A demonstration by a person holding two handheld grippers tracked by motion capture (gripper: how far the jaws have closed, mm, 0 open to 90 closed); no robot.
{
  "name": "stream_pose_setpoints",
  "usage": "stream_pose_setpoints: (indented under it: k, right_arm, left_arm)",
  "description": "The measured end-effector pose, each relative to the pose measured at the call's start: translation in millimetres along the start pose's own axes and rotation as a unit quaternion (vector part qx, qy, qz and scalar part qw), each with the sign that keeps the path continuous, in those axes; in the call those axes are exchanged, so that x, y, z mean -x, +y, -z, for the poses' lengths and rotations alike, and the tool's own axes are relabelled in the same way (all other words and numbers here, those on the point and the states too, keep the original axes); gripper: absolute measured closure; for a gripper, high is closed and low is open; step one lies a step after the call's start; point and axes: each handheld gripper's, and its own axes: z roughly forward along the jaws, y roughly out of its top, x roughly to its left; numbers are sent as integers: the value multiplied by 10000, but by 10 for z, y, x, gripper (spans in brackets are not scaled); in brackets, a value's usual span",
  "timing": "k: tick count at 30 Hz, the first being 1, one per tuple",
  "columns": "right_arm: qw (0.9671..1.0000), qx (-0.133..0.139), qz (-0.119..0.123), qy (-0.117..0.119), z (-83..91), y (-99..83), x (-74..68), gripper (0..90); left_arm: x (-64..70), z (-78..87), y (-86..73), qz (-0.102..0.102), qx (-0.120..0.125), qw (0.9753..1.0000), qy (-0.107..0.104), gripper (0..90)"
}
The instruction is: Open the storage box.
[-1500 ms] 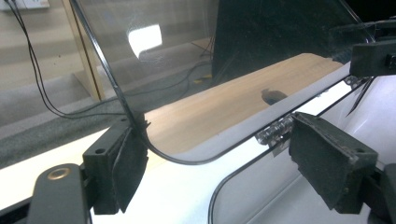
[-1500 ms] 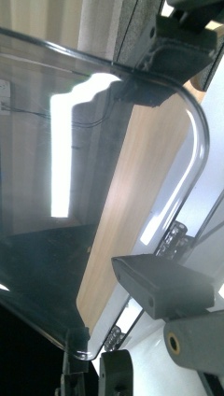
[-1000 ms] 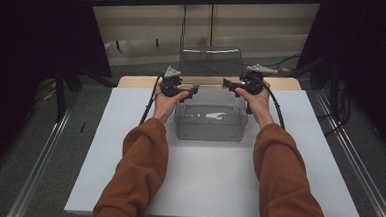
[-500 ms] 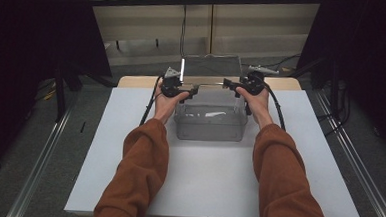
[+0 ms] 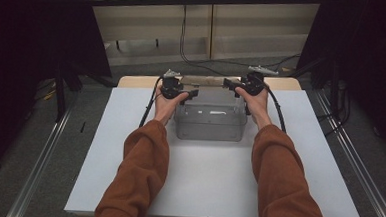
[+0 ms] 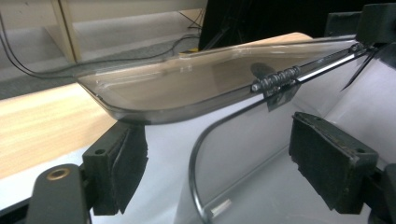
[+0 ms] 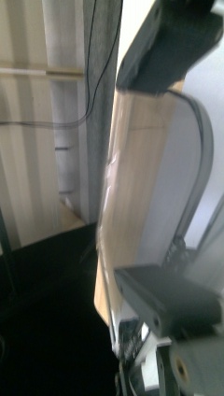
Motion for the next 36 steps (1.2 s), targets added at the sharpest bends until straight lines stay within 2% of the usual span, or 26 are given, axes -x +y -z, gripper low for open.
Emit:
stream_pose_setpoints:
  k: [2,9,12,18,21,25,29,32,36]
  right_arm:
    - [10000,18,62,-28,2,2,-4,96]
    - [9999,30,148,-67,16,8,-11,90]
    - [9997,41,199,-107,22,11,-18,89]
    - [9992,49,325,-210,54,21,-42,87]
    - [9990,38,399,-207,74,26,-55,83]
    - [9985,28,500,-230,113,14,-60,72]
    - [9984,97,502,-249,132,-39,-71,65]
    - [9977,88,619,-261,148,-58,-87,61]
    - [9975,159,640,-269,193,-39,-102,54]
  left_arm:
    - [9,2,4,-63,-22,10000,46,216]
    - [-2,11,-8,-41,-97,9999,-30,214]
    - [0,18,-15,98,-132,9998,-87,208]
    - [20,37,-17,-1,-197,9998,-21,199]
    - [39,48,-16,25,-225,9997,-5,177]
    - [80,64,-15,-76,-200,9998,48,149]
    - [105,72,-22,-73,-136,9999,59,143]
    - [127,90,-38,-78,-56,9999,127,139]
    - [107,145,-38,-64,7,9998,189,122]
